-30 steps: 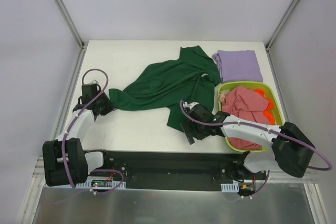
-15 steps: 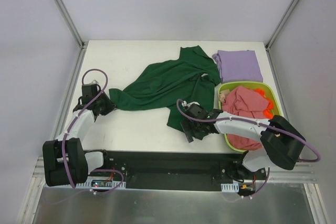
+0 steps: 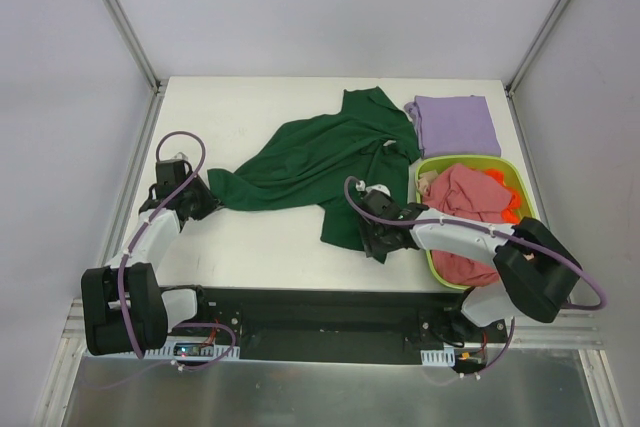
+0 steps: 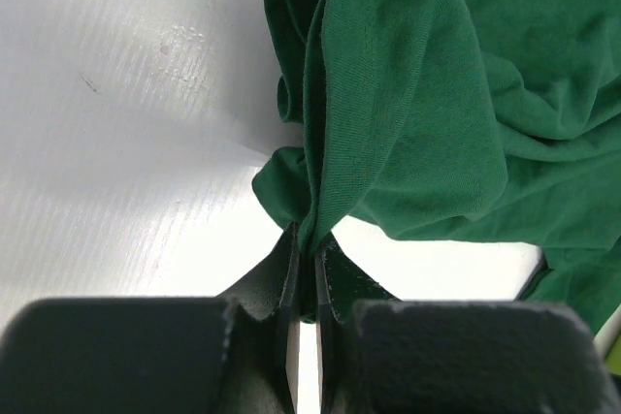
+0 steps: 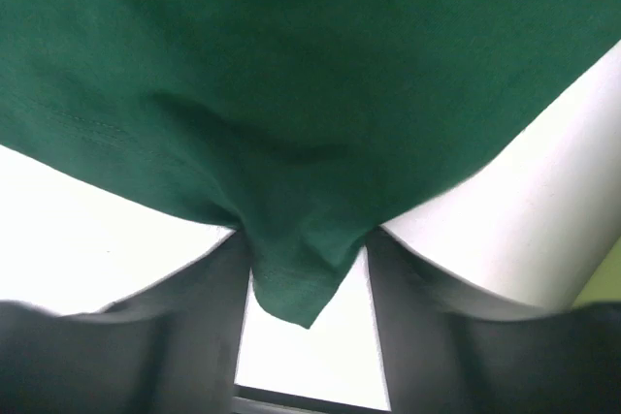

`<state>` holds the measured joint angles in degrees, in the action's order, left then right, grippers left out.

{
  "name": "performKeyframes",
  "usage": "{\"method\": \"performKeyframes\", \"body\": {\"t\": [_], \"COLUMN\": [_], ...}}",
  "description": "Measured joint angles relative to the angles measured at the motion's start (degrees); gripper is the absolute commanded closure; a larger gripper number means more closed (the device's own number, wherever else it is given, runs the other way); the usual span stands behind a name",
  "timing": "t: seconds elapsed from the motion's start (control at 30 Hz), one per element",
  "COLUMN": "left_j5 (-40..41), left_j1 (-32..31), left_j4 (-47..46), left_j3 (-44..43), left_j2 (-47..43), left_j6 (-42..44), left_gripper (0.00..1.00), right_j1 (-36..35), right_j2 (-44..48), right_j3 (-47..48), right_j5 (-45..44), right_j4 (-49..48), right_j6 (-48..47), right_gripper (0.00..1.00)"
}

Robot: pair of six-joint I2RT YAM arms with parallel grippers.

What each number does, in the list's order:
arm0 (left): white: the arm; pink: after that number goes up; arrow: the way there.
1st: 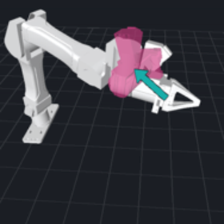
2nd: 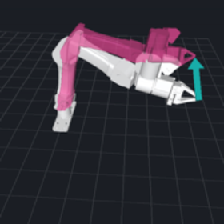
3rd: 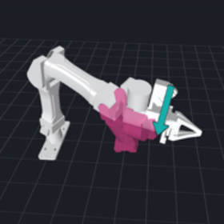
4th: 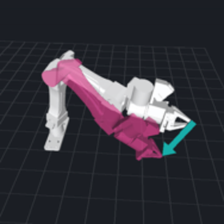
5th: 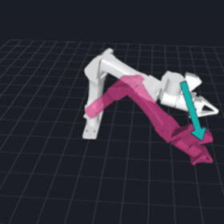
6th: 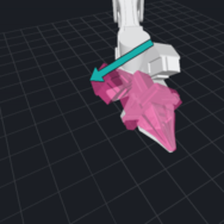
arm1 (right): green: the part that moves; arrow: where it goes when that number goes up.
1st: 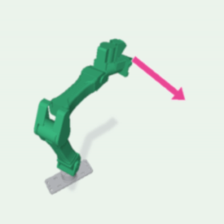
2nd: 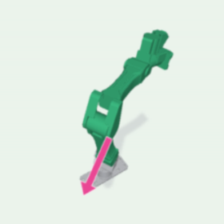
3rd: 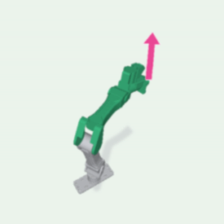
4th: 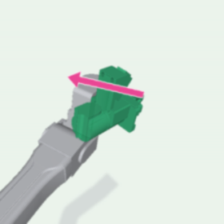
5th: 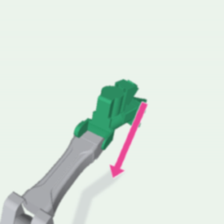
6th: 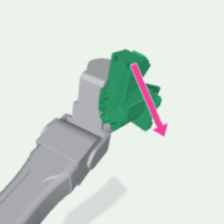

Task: Fold and stack the t-shirts
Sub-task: Flatten out the tshirt

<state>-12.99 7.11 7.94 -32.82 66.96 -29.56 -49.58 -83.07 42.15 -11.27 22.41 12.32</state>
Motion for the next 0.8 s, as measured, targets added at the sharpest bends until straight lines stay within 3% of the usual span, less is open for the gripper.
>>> {"method": "performKeyframes", "body": {"t": [0.07, 0.23, 0.4, 0.53, 0.63, 0.8], "left_j5": [0.0, 0.0, -1.0, -4.3, -4.8, -2.3], "left_j1": [0.0, 0.0, 0.0, 0.0, 0.0, 0.0], "left_j4": [0.0, 0.0, 0.1, 1.5, 3.9, 11.1], "left_j3": [0.0, 0.0, -0.1, -3.1, -9.7, -26.3], "left_j2": [0.0, -0.1, -2.0, -4.2, -5.7, -6.0], "left_j6": [0.0, 0.0, -0.3, -2.1, -4.1, -5.9], "left_gripper": [1.0, 1.0, 1.0, 1.0, 1.0, 1.0], "right_j1": [0.2, 0.3, 0.3, 1.8, 7.2, 16.8], "right_j2": [0.0, 0.2, 1.0, 4.3, 9.4, 14.2], "right_j3": [-0.1, -0.5, -0.4, 3.3, 12.2, 34.6], "right_j5": [-0.6, -1.6, -2.2, -3.4, -3.7, -4.7], "right_j4": [-0.6, -1.5, -0.2, 6.5, 10.5, 13.5], "right_j6": [0.7, 1.6, 1.5, -1.0, -4.6, -11.1], "right_gripper": [0.81, 0.99, 1.0, 1.0, 1.0, 1.0]}}
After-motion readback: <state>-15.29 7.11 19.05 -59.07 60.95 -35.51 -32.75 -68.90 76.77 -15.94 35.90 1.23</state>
